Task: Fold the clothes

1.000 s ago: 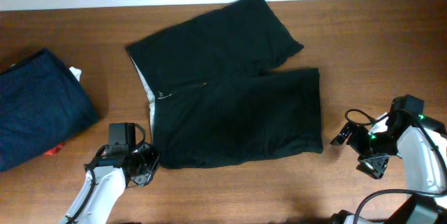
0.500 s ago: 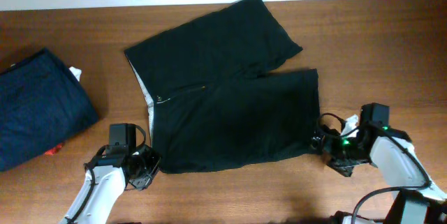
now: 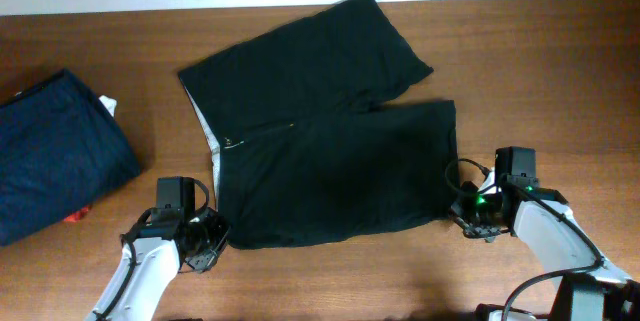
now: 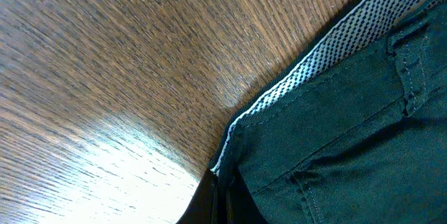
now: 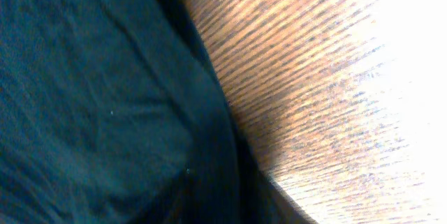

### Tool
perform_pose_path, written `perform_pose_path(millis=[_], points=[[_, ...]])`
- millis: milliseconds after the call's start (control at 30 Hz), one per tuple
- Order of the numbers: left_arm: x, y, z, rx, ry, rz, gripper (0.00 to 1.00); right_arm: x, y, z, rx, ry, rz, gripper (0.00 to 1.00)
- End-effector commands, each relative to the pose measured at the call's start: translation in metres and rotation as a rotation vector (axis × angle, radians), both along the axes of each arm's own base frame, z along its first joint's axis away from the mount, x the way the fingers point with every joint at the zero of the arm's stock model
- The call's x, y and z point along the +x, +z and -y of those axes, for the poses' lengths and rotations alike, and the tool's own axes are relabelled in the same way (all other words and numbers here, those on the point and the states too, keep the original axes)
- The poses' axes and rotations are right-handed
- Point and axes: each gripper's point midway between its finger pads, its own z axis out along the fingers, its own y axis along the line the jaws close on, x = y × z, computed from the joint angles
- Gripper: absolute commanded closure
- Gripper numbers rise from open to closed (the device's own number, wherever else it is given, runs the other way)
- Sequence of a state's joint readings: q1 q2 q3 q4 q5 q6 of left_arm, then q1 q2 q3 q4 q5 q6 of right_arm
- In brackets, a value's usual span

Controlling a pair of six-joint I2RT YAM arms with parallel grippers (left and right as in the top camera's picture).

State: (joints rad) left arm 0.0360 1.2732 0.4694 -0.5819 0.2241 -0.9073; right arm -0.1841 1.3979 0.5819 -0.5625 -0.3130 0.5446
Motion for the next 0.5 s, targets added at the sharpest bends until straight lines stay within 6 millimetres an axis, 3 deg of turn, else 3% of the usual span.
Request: perform_pose_path(millis=[0,100,233,367,467], points=[[-0.026,-0.018,-0.015,0.095,-0.017,-0.094,0.99,-0.004,-0.004,0.004,-0.032,-0.012,-0.019,0.96],[-0.022,-0.014,-0.014,0.101,-0.086,-0.069,0.99,-0.001,-0.001,0.01,-0.045,-0.022,-0.017,0.96],[-0.012,0.007,-0.015,0.116,-0.191,-0.054,0.99,0.001,0.024,0.032,-0.129,0.004,-0.039,0.96],[0.001,0.055,-0.015,0.135,-0.298,-0.019,0.99,0.001,0.074,0.055,-0.253,0.008,-0.055,0.96],[0.007,0.107,-0.016,0.163,-0.385,0.059,0.99,0.001,0.116,0.061,-0.305,0.006,-0.004,0.96]])
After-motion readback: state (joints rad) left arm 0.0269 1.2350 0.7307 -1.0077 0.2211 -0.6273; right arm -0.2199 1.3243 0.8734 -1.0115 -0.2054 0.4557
